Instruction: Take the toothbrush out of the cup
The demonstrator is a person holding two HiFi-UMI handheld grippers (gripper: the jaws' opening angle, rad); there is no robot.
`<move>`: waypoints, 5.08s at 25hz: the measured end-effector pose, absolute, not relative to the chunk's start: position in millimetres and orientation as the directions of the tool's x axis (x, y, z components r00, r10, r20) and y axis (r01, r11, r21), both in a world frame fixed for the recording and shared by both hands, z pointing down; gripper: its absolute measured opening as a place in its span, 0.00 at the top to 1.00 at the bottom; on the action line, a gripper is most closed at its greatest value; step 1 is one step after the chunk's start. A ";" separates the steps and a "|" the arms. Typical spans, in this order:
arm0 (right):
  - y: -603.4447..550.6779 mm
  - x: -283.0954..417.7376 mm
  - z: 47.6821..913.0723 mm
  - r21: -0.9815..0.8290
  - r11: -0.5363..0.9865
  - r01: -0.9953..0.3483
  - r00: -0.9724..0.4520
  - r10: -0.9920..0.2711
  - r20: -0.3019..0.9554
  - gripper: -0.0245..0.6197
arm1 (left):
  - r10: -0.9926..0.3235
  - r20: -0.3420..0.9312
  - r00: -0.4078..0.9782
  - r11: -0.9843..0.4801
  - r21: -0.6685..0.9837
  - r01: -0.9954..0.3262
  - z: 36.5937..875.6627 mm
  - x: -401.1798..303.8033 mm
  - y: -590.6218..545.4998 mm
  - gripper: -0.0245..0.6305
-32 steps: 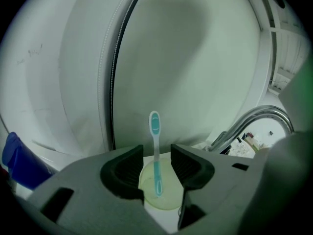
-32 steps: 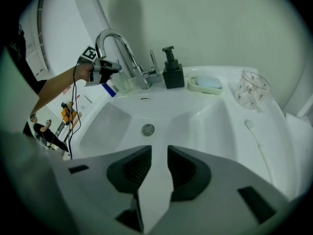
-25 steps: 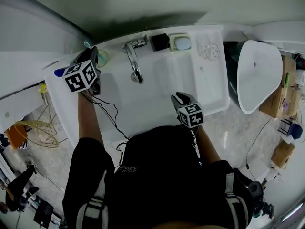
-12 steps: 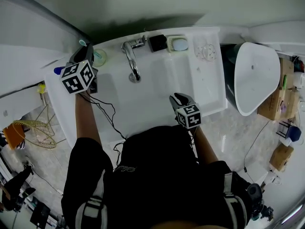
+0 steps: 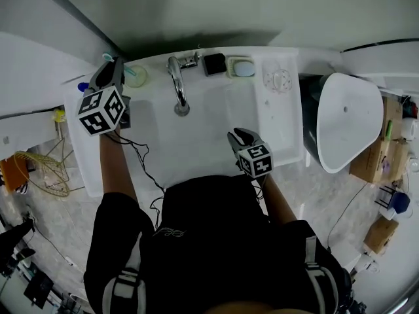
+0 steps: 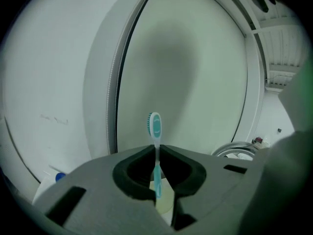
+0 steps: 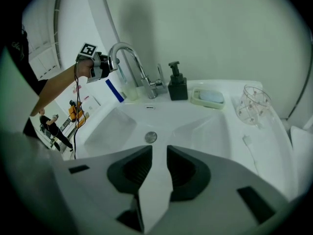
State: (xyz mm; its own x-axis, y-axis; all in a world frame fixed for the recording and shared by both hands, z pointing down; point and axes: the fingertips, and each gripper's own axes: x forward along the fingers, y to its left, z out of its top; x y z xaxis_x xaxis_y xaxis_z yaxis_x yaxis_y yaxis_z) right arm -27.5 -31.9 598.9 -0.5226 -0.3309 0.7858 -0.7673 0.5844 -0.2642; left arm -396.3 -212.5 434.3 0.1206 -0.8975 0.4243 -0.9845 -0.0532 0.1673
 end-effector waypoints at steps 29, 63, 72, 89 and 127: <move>-15.6 -103.7 588.3 -0.301 0.864 -0.404 -0.699 -0.080 0.710 0.83 | -0.787 0.536 -0.305 0.323 -0.063 -0.944 426.0 -477.2 22.5 0.91; -7.7 -152.2 611.0 -0.306 0.871 -0.385 -0.677 -0.041 0.735 0.84 | -0.370 0.831 -0.416 0.253 -0.341 -0.906 657.9 -550.6 83.1 0.91; -10.8 -156.0 613.5 -0.308 0.866 -0.394 -0.676 -0.046 0.736 0.84 | -0.350 0.839 -0.417 0.230 -0.355 -0.906 669.2 -554.1 81.6 0.90; -16.8 -145.3 602.0 -0.301 0.854 -0.424 -0.697 -0.095 0.711 0.84 | -0.502 0.818 -0.282 0.308 -0.135 -0.942 628.7 -490.0 72.1 0.78; -128.2 -51.7 330.0 -0.022 0.709 -0.705 -0.705 -0.697 0.134 0.95 | -0.973 0.191 0.127 -0.105 0.122 -0.987 339.8 -227.1 -71.8 0.96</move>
